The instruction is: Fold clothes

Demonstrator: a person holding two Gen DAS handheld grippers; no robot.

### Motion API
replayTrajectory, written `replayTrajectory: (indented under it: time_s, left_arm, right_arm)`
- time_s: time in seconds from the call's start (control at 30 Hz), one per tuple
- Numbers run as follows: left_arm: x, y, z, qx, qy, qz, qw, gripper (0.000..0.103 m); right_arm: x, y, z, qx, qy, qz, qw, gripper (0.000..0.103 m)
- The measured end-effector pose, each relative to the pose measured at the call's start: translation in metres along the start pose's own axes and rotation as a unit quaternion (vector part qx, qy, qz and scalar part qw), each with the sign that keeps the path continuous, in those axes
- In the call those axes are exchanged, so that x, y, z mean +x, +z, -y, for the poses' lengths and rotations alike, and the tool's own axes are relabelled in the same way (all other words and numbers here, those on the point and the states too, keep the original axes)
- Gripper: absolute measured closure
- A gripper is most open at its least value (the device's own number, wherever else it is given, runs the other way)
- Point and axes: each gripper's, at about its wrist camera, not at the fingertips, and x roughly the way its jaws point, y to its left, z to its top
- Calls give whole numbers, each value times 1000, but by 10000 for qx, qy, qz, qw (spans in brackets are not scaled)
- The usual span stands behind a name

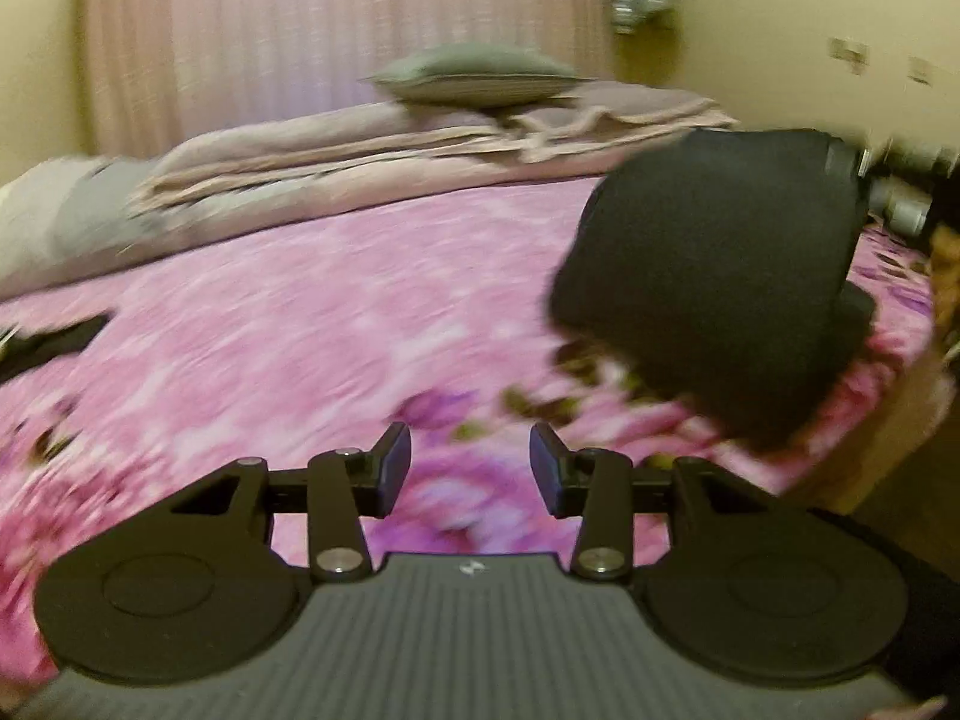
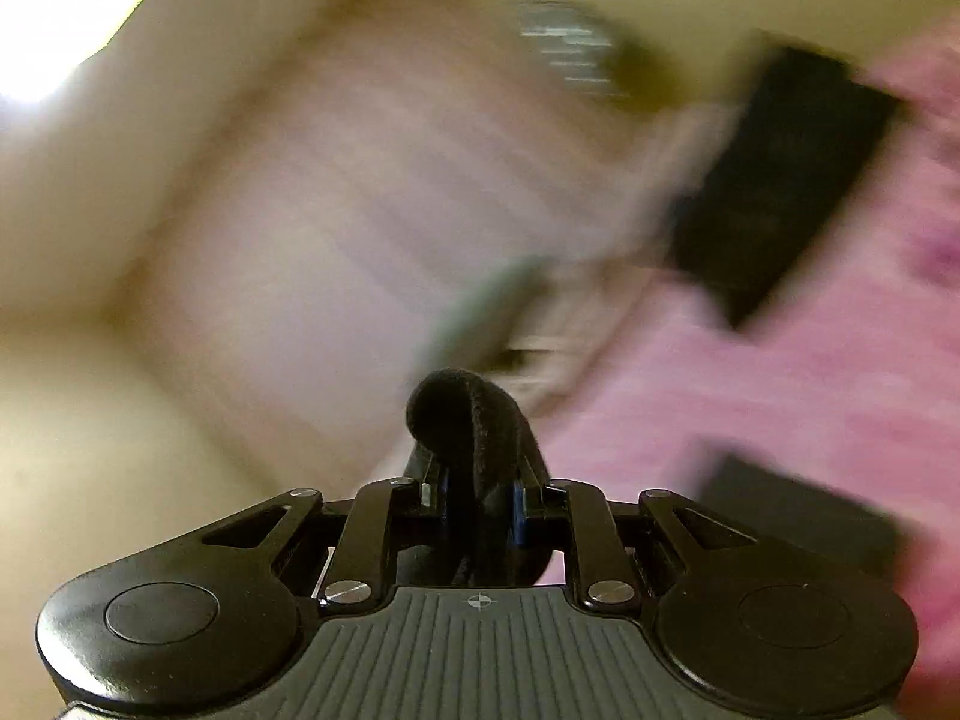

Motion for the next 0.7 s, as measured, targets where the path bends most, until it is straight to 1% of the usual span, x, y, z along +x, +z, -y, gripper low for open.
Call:
replayTrajectory:
  time_s: [0.07,0.1,0.13,0.2,0.33,0.37,0.43,0.47,0.53,0.57,0.63,0.7]
  left_arm:
    - [14,12,20,232,-272,25,9994,62]
    - [22,18,31,347,-407,37,9986,60]
    - [29,23,40,446,-527,44,9976,60]
    - [46,34,58,613,-748,56,9953,60]
    - [80,56,88,859,-1118,88,9900,60]
    - [90,62,94,917,-1190,95,9886,60]
    - [107,71,105,1036,-1276,86,9864,60]
    - [115,76,111,1095,-1314,80,9852,60]
    - [131,81,116,1154,-1365,22,9839,60]
    - [139,83,117,1155,-1383,-19,9836,60]
    - [154,86,119,1156,-1420,-102,9830,57]
    - [162,89,118,1088,-1478,-236,9827,51]
  right_arm:
    - [-7,1,37,379,-472,-28,9982,85]
    - [-11,2,52,519,-617,-59,9967,85]
    - [-15,2,57,516,-609,-110,9967,85]
    - [-19,1,57,300,-609,-190,9975,85]
    - [-21,10,60,321,-622,-388,9968,85]
    - [-22,9,58,198,-681,-400,9967,85]
    - [-26,2,52,-143,-867,-352,9955,85]
    - [-27,-2,49,-167,-876,-304,9956,85]
    - [-31,-10,49,-90,-935,-246,9953,85]
    - [-30,-15,50,-57,-982,-292,9947,85]
    - [-29,-19,56,20,-1012,-339,9943,86]
    - [-30,-14,62,204,-907,-308,9952,85]
